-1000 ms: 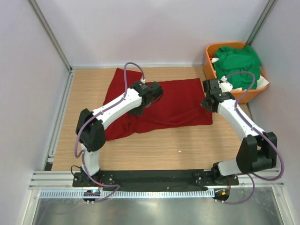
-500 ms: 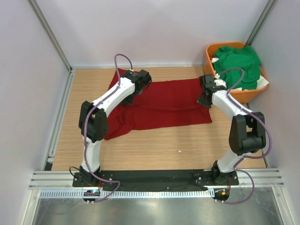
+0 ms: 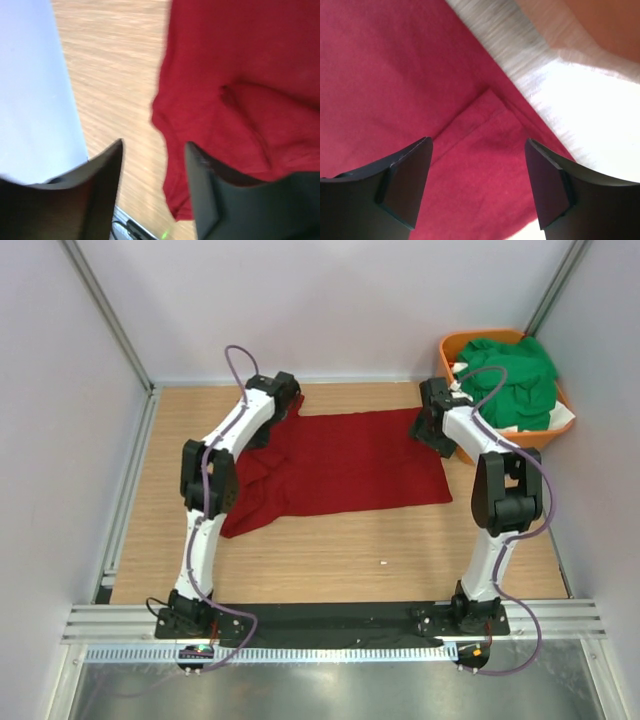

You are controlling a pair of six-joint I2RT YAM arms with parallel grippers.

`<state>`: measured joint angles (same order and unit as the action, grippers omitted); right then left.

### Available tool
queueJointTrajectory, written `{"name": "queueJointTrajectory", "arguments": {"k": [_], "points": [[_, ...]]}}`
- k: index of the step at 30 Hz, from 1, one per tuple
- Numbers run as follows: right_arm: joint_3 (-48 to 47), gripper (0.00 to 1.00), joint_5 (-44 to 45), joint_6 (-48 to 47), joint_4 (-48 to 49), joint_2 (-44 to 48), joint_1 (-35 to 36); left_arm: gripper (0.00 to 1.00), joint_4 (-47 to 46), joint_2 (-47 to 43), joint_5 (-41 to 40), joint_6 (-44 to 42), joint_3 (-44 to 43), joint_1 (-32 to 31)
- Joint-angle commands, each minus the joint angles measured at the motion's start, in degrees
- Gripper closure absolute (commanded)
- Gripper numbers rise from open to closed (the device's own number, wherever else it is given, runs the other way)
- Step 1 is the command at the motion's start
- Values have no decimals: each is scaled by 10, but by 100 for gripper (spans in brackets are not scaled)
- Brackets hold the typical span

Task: Fold and stack the t-shirts
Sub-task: Fold the tshirt

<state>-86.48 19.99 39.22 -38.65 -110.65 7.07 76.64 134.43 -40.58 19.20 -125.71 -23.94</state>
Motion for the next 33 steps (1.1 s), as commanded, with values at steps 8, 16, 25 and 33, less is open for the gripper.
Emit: {"name": "queueJointTrajectory", "arguments": {"k": [8, 16, 25, 33], "points": [[130, 18, -72, -33, 66, 202, 14, 40, -77, -335, 102, 58, 274, -1], [301, 18, -156, -48, 143, 267, 39, 45, -227, -479, 203, 73, 543, -21], [298, 18, -179, -76, 172, 243, 39, 41, -233, -403, 104, 87, 572, -74], [276, 18, -193, -94, 183, 181, 34, 41, -200, -320, 16, 106, 557, -87]]}}
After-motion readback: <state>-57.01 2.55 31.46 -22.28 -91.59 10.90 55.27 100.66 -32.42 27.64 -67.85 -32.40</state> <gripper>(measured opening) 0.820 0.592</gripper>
